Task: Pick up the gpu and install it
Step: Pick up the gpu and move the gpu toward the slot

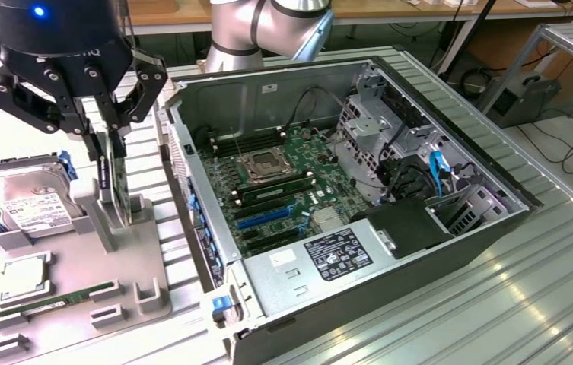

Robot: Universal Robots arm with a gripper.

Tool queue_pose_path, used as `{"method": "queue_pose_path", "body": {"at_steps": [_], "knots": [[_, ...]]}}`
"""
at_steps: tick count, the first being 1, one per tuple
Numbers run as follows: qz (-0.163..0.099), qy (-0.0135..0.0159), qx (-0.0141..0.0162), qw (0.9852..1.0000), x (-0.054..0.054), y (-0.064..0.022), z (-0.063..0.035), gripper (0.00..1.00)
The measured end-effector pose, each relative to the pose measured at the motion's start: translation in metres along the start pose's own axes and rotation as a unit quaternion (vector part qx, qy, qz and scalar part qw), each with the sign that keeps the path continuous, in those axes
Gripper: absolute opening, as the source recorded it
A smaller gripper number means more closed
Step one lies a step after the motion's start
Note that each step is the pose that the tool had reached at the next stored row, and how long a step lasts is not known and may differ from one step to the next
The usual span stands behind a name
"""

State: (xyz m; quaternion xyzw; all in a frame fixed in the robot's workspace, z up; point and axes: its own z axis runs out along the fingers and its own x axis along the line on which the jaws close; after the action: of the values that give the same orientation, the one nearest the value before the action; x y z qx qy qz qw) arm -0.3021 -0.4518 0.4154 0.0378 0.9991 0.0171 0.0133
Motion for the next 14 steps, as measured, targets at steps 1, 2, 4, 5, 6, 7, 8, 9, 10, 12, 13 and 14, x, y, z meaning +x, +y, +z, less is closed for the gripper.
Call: {"method": "queue_pose_path", "body": {"at_steps": [1,2,4,5,6,7,8,9,10,12,13,14], "knots": [[0.000,0.0000,0.0000,1.0000,0.0000,0.0000,-0.0006,0.26],[0.000,0.0000,0.0000,1.0000,0.0000,0.0000,-0.0012,0.26],[0.000,0.0000,0.0000,1.0000,-0.0001,0.0001,-0.0024,0.26],[0.000,0.0000,0.0000,1.0000,-0.0001,0.0001,-0.0028,0.26],[0.000,0.0000,0.0000,1.0000,-0.0001,0.0001,-0.0034,0.26],[0.000,0.0000,0.0000,1.0000,-0.0001,0.0001,-0.0040,0.26],[0.000,0.0000,0.0000,1.0000,-0.0001,0.0001,-0.0045,0.26],[0.000,0.0000,0.0000,1.0000,-0.0001,0.0002,-0.0050,0.26],[0.000,0.0000,0.0000,1.0000,-0.0001,0.0002,-0.0055,0.26],[0.000,0.0000,0.0000,1.0000,-0.0002,0.0002,-0.0067,0.26],[0.000,0.0000,0.0000,1.0000,-0.0002,0.0002,-0.0072,0.26],[0.000,0.0000,0.0000,1.0000,-0.0002,0.0003,-0.0077,0.26]]}}
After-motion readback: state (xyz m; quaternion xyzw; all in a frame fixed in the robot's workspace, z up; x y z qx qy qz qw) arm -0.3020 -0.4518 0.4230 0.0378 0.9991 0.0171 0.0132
